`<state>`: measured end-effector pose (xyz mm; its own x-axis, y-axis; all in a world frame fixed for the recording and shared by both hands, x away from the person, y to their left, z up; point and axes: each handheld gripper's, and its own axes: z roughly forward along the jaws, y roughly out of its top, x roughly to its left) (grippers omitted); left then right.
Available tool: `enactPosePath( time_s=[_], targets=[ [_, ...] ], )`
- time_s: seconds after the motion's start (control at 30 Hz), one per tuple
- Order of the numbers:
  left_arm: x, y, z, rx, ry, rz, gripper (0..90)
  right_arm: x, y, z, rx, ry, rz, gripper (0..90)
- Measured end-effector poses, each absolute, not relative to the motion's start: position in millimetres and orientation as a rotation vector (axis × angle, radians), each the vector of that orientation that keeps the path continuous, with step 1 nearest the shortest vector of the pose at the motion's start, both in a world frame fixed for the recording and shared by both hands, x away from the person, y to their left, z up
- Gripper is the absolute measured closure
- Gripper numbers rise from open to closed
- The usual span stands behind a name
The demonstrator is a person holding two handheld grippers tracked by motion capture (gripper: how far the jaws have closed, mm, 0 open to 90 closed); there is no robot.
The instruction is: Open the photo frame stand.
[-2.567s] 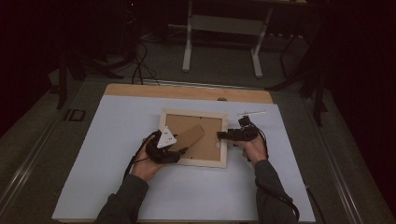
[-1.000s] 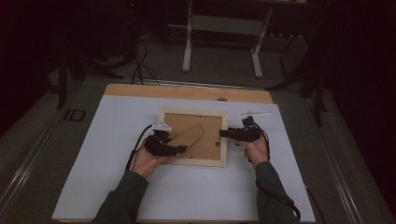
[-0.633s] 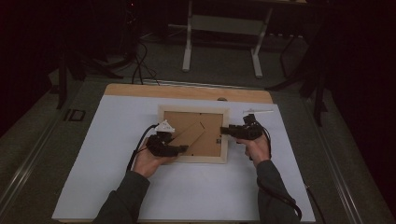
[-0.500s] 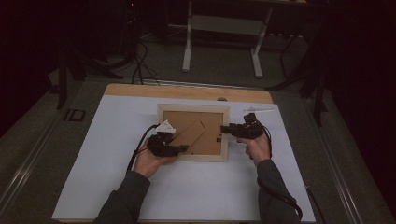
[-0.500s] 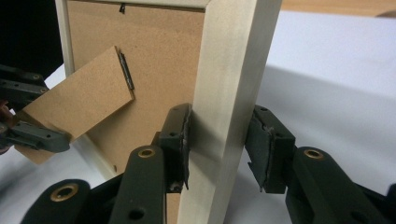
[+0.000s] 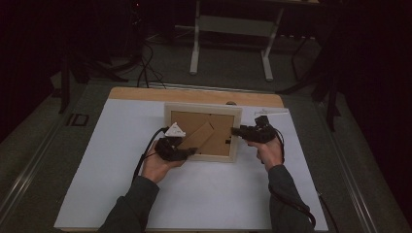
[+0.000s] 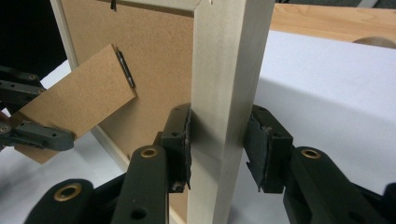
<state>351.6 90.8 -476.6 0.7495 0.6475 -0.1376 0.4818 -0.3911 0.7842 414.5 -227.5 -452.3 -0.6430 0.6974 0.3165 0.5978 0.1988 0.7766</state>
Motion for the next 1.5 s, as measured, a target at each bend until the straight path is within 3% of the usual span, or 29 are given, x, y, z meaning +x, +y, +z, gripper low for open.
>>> enactPosePath(
  time_s=[1.5],
  targets=[
    [356.0,76.8,-476.6,1.973,0.92,0.401,66.9,413.2,-213.7,-432.1,1.173,2.232,1.343,61.1]
  ],
)
